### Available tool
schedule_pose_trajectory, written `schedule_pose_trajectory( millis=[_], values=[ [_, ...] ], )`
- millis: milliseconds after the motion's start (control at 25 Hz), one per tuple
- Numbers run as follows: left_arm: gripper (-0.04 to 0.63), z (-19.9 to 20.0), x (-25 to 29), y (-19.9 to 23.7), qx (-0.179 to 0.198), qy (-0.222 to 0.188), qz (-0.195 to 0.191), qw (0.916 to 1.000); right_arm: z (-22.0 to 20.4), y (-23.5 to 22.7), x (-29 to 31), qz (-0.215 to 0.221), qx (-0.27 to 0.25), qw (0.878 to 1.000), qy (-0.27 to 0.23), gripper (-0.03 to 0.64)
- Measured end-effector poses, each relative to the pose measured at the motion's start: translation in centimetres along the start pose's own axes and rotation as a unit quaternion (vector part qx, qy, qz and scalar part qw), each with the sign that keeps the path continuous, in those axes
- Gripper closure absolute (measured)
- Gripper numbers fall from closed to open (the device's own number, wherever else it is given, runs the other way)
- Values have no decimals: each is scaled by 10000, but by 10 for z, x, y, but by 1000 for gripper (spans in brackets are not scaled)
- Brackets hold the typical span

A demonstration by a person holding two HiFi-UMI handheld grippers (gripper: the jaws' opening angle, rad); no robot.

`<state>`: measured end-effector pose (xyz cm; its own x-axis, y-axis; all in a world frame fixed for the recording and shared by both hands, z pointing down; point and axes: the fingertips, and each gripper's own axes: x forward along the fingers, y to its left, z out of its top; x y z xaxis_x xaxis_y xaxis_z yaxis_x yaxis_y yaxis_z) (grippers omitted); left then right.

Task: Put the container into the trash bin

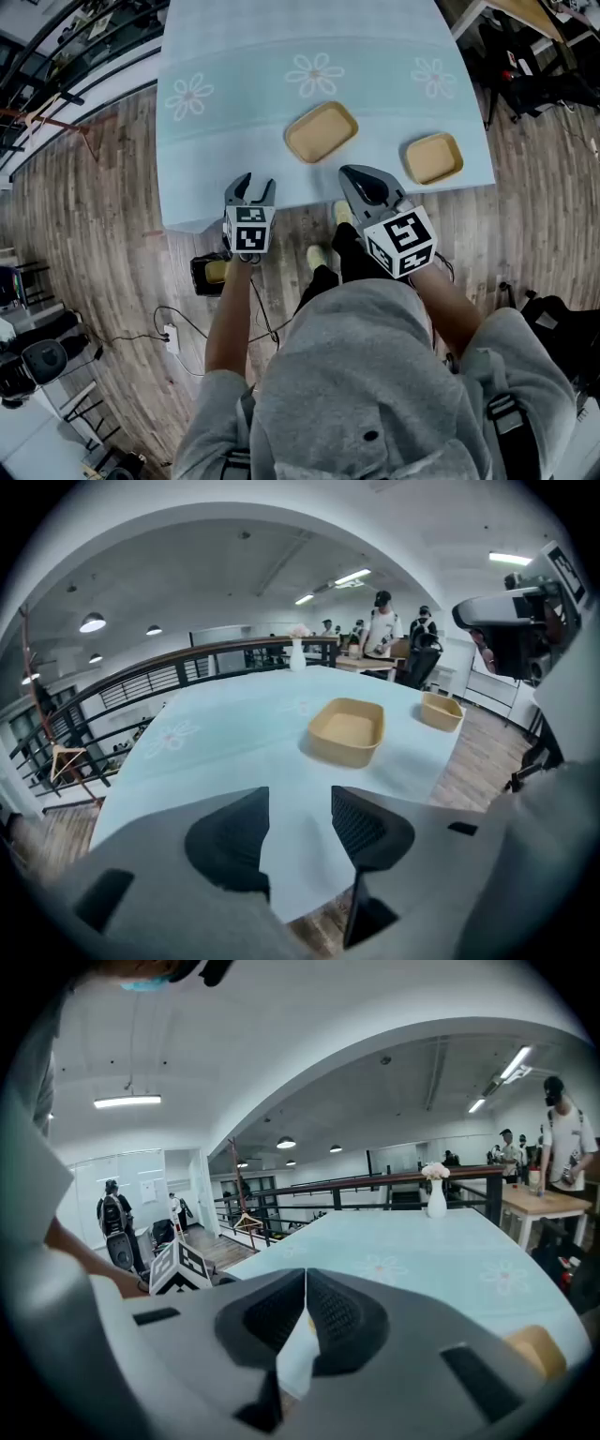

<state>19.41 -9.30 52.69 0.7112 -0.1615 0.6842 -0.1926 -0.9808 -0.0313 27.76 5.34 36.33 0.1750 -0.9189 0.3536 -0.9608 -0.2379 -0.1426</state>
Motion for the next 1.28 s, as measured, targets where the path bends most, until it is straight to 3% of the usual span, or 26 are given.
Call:
schedule_pose_trajectory(
  millis=[280,520,760,1000,1080,1280],
  values=[
    [390,46,42,-83,859,74,-829,9928,3,-50,-14,-401,273,9987,-168,591],
    [390,62,66,-125,1270,277,-1241,9837,4,-88,-27,-708,454,9962,-227,591],
    [428,65,82,-135,1570,709,-1377,9754,10,-115,-32,-811,460,9952,-304,591],
    [547,56,98,-146,1973,1081,-1244,9664,8,-140,-37,-805,505,9950,-313,591],
    [551,54,99,-149,2089,1140,-1250,9632,7,-143,-36,-768,512,9953,-301,591],
    [561,58,98,-146,2123,1098,-1075,9650,9,-140,-29,-546,482,9969,-289,591]
  ],
)
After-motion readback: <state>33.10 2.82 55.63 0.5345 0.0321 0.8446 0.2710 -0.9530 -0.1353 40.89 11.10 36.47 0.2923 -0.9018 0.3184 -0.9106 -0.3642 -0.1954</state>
